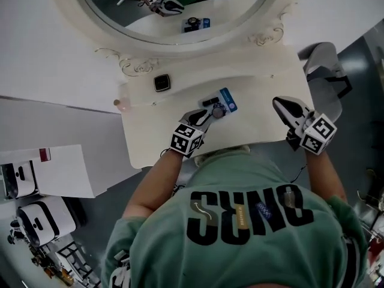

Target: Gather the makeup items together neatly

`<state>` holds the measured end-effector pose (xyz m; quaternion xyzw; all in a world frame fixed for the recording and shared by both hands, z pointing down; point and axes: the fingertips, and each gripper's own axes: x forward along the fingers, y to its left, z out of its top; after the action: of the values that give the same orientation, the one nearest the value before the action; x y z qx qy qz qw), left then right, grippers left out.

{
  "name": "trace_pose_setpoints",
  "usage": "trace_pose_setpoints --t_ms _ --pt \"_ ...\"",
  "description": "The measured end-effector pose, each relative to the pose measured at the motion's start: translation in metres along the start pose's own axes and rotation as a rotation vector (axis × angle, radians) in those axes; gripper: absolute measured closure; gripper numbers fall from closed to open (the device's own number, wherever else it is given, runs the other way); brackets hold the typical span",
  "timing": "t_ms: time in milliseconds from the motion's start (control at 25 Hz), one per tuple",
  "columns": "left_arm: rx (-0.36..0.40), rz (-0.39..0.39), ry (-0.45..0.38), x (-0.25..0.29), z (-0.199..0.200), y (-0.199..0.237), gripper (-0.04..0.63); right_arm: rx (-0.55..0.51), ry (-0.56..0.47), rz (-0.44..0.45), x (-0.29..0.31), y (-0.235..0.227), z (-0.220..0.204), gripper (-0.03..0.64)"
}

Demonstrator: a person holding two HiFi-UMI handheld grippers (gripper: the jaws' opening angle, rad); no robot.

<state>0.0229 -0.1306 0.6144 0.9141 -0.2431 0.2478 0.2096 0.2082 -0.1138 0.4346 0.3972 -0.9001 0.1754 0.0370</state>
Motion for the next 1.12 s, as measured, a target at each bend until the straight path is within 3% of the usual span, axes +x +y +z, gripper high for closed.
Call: trace_pose_setpoints --t_ms 120,240,400,560,840,1120 --pt "0.004 0.049 0.094 0.034 -0.018 0.007 0.412 0.033 -0.002 -0.040 -0.028 -0.022 -0.010 0.623" --pt "-0.046 0.059 0.170 0.058 -0.033 0.009 0.350 0.062 0.000 -0.074 -0.052 -0.038 -0.023 0.623" --pt "-0.036 0.072 0.255 0.084 -0.050 0.005 0.344 0.088 -0.002 -0.112 -0.074 -0.056 -0.034 0.623" --pt "-0.014 0.132 0.306 0.098 -0.061 0.011 0.344 0.097 -0.002 -0.134 -0.085 -0.065 -0.041 0.623" --pt "0.008 0.125 0.293 0.092 -0.053 0.007 0.356 0.102 -0.006 -0.140 -0.091 -0.065 -0.043 0.623" --pt "0.000 0.151 0.107 0.046 0.033 0.028 0.356 0.085 -0.023 -0.104 -0.069 -0.057 -0.029 0.623"
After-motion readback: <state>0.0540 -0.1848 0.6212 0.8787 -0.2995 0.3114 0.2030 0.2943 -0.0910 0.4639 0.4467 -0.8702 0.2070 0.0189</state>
